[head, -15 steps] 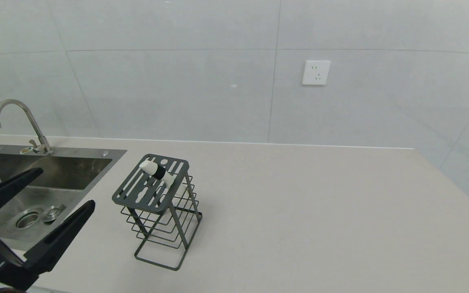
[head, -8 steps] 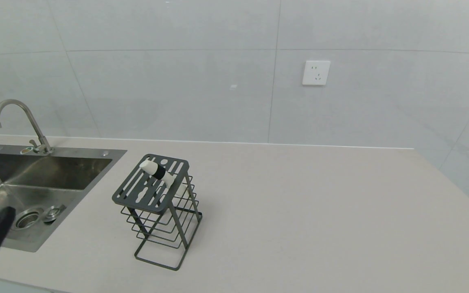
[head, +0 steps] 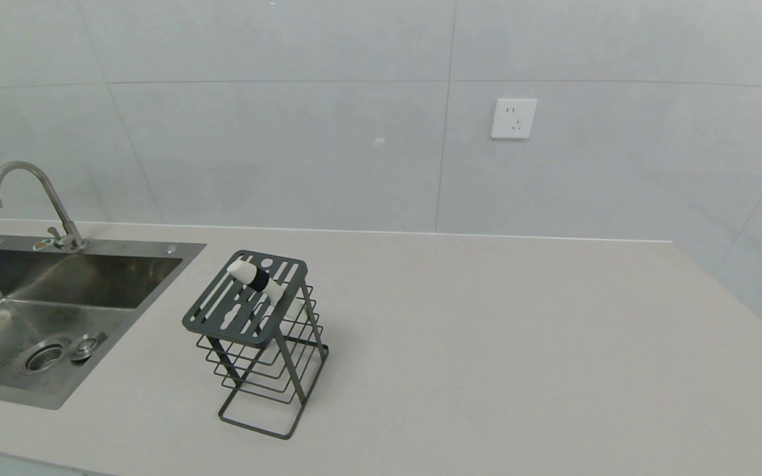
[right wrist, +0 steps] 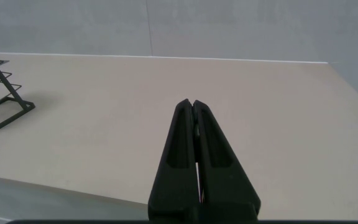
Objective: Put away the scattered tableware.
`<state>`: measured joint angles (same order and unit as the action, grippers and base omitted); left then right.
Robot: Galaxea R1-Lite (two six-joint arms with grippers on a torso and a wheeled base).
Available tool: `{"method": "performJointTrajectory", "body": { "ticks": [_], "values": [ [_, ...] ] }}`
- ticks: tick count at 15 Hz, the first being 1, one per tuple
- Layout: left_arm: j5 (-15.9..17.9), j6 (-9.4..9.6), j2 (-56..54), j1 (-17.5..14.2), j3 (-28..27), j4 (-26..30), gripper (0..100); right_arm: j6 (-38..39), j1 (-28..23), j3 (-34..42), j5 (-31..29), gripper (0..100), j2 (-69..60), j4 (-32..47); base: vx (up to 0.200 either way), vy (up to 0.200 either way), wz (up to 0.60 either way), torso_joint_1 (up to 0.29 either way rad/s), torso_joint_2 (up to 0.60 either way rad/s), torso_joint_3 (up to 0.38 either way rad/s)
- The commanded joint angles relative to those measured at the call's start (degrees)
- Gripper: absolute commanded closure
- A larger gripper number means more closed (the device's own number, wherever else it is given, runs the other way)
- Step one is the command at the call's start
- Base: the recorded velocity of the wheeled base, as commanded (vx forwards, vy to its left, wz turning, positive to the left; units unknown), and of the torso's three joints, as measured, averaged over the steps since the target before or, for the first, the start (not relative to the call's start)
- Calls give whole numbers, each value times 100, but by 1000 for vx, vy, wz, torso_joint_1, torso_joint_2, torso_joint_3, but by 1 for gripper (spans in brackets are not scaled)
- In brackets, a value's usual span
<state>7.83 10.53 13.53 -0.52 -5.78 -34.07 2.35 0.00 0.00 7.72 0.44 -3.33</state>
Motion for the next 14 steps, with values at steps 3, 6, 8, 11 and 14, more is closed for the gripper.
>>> {"method": "performJointTrajectory", "body": {
  "ticks": [3,6,8,11,14],
  "values": [
    [35,-7,-632,-343,-327,252,0,2,0,0,2,100,9,-1,0,0,0,0,0,0],
    [307,-7,-1054,-79,516,261,0,2,0,0,2,100,9,-1,0,0,0,0,0,0],
    [307,-25,-1230,0,578,498,0,11,0,0,2,100,9,-1,0,0,0,0,0,0],
    [-44,-16,-1353,44,578,2168,0,11,0,0,2,100,9,-1,0,0,0,0,0,0],
    [-44,-280,-1353,44,578,3126,0,2,9,0,2,100,9,-1,0,0,0,0,0,0]
  ]
}}
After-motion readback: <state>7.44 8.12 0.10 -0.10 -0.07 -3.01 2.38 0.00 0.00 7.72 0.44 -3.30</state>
